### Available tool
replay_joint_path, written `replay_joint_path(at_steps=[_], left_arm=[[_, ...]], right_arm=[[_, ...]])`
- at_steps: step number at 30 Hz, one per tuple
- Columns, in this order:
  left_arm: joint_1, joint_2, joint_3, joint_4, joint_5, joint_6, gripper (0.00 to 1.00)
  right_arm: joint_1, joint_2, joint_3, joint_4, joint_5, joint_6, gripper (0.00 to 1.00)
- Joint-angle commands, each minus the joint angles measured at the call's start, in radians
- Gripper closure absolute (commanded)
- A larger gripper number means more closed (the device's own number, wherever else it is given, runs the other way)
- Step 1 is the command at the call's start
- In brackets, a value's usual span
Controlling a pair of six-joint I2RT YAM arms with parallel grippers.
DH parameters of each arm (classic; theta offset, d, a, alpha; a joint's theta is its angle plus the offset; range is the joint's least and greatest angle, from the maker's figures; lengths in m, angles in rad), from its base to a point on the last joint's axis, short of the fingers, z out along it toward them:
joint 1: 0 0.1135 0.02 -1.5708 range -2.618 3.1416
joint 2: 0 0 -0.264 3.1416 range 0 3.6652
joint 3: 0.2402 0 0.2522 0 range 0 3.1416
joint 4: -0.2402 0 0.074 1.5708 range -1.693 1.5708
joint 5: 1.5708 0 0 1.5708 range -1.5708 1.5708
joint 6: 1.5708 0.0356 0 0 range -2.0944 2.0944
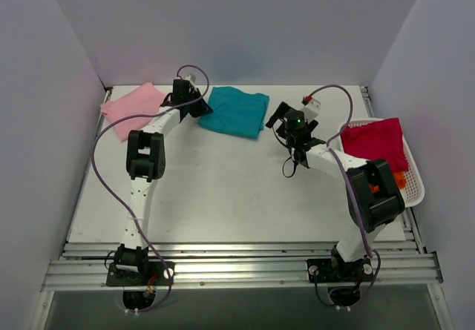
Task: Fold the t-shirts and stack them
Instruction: Fold the tshirt, then neatly place the folded tshirt to the corner
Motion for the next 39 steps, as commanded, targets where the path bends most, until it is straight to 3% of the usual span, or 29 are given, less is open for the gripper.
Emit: replay_joint_path(at_steps=[1,4,13,19,33,39], left_arm=[[0.015,0.041,0.059,-0.139,-0.038,0.023,0.98],[0.013,0.043,0.097,-0.161,-0.061,0.054,0.98],[0.073,0.087,0.559,-0.482,-0.143,0.194,0.98],[0.171,-0.044,0.409,-0.433,-0.134,0.191,0.98],[0.412,-0.176,0.419,-0.422,-0.085,0.166,0.98],[0.51,-0.195,0.326,-0.38,-0.05,0.1,0.98]], right_arm=[[-0.022,-0.063,-0.019,0.042,0.01,0.004,0.0],[-0.033,-0.077,-0.041,0.059,-0.001,0.006,0.0],[-0.059,-0.063,-0.078,0.117,-0.055,0.019,0.0],[-0.062,-0.018,-0.062,0.148,-0.093,0.018,0.0],[-0.01,0.208,0.057,0.198,-0.175,0.016,0.0],[0.03,0.279,0.12,0.174,-0.178,0.007,0.0]])
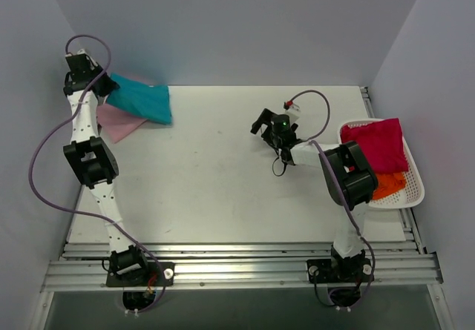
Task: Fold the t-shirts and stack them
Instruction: Neatly place the folded tshirt to the corner
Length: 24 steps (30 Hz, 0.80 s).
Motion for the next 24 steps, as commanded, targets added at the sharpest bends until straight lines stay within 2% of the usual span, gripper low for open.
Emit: replay_joint_path(at_steps=[1,2,3,4,5,6,10,13,15,17,18,20,21,23,24], left_arm=[[0.054,-0.077,-0.087,0.07,0.023,-0.041,0.98],[0.055,-0.081,-0.107,0.066,-0.047,-0.039,0.82],[0.055,-0.081,-0.126,0.053,-0.104,-0.038,0.57],[0.057,-0.08,-0.153,0.029,-0.159,-0.053,0.28],[0.058,-0.077,-0.161,0.018,-0.198,-0.061,0.06],[0.06,-0.06,-0.164,0.003,-0.254,-0.09,0.06],[0.06,-0.052,-0.158,-0.031,-0.242,-0.118,0.06],[0.028,-0.129,-0.198,-0.042,-0.311,-0.089,0.06],[-0.004,-0.205,-0.337,-0.024,-0.337,-0.07,0.06],[-0.03,-0.377,-0.493,0.067,-0.388,-0.041,0.06],[-0.056,-0.499,-0.649,0.096,-0.397,-0.035,0.06],[-0.092,-0.621,-0.792,0.162,-0.46,-0.021,0.06],[-0.131,-0.734,-0.916,0.182,-0.472,0.002,0.06],[-0.178,-0.831,-1.014,0.173,-0.497,0.022,0.06],[-0.242,-0.913,-1.099,0.168,-0.511,0.057,0.06]], right_arm=[[0.021,0.024,0.056,0.021,-0.004,-0.014,0.0],[0.023,0.027,0.058,0.021,-0.006,-0.014,0.0],[0.026,0.029,0.061,0.019,-0.008,-0.014,0.0],[0.025,0.029,0.063,0.013,-0.009,-0.014,0.0],[0.025,0.027,0.061,0.011,-0.014,-0.016,0.0],[0.025,0.021,0.058,0.011,-0.011,-0.019,0.0],[0.025,-0.016,0.034,0.008,0.014,-0.033,0.0],[0.029,-0.04,0.026,-0.007,0.032,-0.048,0.0],[0.035,-0.056,0.023,-0.013,0.045,-0.06,0.0],[0.055,-0.085,0.014,-0.021,0.08,-0.066,0.0],[0.064,-0.097,0.003,-0.021,0.091,-0.08,0.0],[0.092,-0.132,-0.011,-0.036,0.141,-0.088,0.0],[0.101,-0.145,-0.025,-0.041,0.153,-0.089,0.0],[0.115,-0.18,-0.048,-0.048,0.173,-0.089,0.0],[0.126,-0.195,-0.072,-0.05,0.18,-0.088,0.0]])
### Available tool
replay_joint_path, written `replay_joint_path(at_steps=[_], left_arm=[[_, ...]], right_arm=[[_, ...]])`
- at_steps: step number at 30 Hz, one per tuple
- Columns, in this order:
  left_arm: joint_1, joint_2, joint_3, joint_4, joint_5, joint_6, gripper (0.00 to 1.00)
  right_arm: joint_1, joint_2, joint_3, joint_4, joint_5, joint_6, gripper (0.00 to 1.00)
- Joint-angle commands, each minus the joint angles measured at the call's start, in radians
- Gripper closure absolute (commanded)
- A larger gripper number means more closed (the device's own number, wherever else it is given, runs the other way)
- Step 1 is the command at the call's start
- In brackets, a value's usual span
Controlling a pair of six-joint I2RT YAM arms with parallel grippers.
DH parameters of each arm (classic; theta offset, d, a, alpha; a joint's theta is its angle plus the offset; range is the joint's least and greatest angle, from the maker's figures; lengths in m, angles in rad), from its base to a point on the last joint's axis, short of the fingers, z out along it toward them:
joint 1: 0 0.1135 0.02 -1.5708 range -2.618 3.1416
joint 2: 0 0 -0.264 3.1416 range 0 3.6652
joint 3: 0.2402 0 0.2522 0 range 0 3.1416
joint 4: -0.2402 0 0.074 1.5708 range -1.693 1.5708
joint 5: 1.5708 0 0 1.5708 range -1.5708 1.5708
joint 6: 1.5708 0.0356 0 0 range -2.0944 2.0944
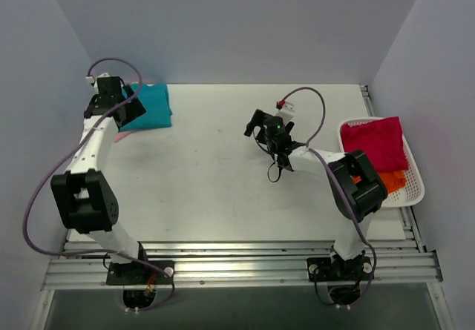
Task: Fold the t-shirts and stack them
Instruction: Neatly place the folded tshirt to the corner
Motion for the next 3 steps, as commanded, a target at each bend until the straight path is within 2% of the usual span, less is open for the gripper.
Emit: replay_joint_path(at_steps=[1,3], left_arm=[[-0.138,-0.249,-0.159,0.096,-0.126,0.09,0.06],[-0.222,-0.365,-0.284,0.123,-0.183,0.087,0.06]], right_arm=[[0.032,-0.119,-0.054,-0.015,0.08,-0.014,0.0],[0.05,-0.177,-0.11,-0.015,0.109,-0.014,0.0]])
